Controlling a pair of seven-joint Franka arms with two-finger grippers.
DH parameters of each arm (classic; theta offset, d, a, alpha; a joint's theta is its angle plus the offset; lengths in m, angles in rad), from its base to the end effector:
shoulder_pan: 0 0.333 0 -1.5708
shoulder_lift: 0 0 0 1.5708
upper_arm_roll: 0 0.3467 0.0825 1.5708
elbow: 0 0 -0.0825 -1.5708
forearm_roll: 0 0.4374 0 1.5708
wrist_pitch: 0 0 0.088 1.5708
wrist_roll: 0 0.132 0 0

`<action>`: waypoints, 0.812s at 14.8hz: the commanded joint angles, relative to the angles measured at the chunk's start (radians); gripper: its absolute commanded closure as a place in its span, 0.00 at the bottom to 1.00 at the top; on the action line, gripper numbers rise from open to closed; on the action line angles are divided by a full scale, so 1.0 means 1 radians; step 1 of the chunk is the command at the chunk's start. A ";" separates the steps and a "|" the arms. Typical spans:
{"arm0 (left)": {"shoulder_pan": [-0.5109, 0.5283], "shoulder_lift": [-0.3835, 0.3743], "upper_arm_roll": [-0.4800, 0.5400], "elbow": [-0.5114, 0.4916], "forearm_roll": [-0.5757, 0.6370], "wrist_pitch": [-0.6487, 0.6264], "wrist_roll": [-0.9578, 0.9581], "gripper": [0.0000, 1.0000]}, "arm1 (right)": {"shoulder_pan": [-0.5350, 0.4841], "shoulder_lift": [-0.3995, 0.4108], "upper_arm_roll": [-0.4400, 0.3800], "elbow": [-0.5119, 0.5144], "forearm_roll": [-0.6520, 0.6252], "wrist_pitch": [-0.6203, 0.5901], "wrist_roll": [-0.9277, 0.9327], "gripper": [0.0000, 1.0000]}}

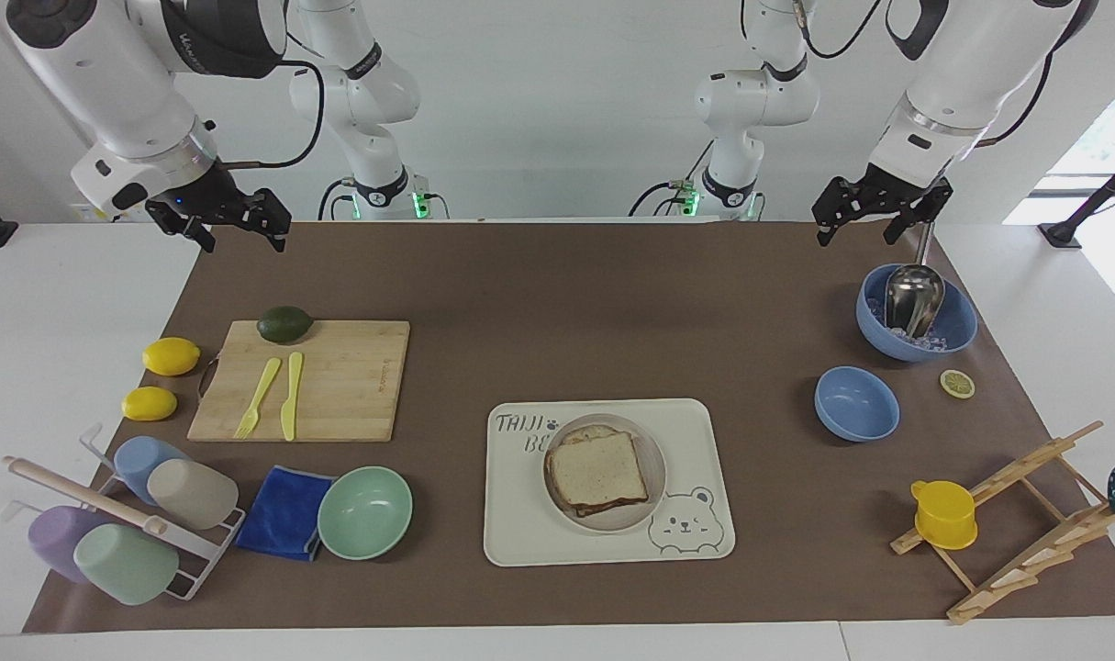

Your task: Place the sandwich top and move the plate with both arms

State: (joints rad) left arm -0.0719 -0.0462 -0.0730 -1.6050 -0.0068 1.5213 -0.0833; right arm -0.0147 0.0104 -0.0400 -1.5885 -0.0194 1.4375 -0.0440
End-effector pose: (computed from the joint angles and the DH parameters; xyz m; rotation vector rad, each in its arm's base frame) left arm 0.5794 -0.0865 0.6356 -3.1387 0.0968 0.0593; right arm 0.5903 -0.0350 0.6046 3.1195 -0.0183 -0.2535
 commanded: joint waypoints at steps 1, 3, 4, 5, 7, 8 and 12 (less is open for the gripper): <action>0.011 -0.038 -0.011 -0.045 0.011 0.014 -0.018 0.00 | -0.007 -0.009 0.002 -0.010 0.016 0.001 -0.022 0.00; 0.017 -0.047 -0.013 -0.056 0.011 0.017 -0.016 0.00 | -0.007 -0.009 0.002 -0.010 0.016 0.001 -0.022 0.00; 0.017 -0.046 -0.013 -0.053 0.011 0.017 -0.016 0.00 | -0.005 -0.009 0.002 -0.010 0.016 0.000 -0.020 0.00; 0.017 -0.044 -0.013 -0.052 0.011 0.017 -0.016 0.00 | -0.005 -0.009 0.002 -0.010 0.018 0.000 -0.022 0.00; 0.020 -0.046 -0.013 -0.052 0.011 0.014 -0.013 0.00 | -0.005 -0.009 0.002 -0.008 0.018 0.000 -0.020 0.00; 0.020 -0.046 -0.013 -0.049 0.011 0.014 -0.015 0.00 | -0.005 -0.007 0.002 -0.007 0.018 0.001 -0.020 0.00; 0.017 -0.044 -0.013 -0.049 0.010 0.014 -0.016 0.00 | -0.004 -0.007 0.002 -0.008 0.019 0.003 -0.019 0.00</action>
